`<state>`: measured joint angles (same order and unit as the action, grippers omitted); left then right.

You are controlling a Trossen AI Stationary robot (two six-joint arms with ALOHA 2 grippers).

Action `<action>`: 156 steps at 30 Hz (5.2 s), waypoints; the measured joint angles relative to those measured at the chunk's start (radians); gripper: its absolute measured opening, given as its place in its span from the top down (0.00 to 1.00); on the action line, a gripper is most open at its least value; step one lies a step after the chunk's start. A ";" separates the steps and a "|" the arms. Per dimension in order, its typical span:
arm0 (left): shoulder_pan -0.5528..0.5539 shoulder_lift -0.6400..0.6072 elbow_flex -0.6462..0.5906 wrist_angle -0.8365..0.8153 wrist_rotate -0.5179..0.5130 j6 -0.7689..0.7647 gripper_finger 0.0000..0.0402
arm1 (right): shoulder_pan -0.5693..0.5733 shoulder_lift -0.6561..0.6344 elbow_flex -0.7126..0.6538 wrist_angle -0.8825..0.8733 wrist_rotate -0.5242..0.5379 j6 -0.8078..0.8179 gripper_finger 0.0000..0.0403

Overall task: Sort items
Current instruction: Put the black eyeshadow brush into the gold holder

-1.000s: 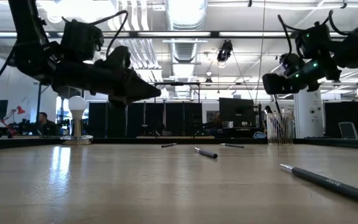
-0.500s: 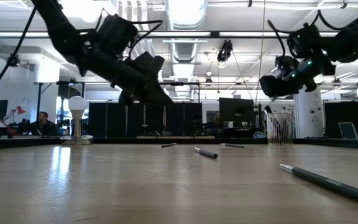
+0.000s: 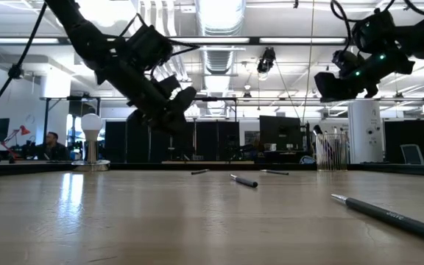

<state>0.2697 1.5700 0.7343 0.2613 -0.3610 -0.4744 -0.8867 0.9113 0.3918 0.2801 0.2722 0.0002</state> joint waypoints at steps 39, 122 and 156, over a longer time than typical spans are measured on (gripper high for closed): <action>0.049 0.305 0.180 -0.091 -0.020 -0.036 0.70 | 0.385 -0.019 0.012 -0.014 0.095 0.045 0.96; -0.180 -0.150 -0.257 0.767 0.344 0.223 1.00 | 0.659 0.636 0.299 0.781 -0.483 0.384 0.66; -0.172 -0.151 -0.338 0.760 0.311 0.247 0.78 | 0.457 0.063 0.290 -0.063 -0.115 0.072 0.97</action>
<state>0.0982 1.4193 0.3966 1.0209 -0.0502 -0.2276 -0.4294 0.9747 0.6819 0.2172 0.1572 0.0719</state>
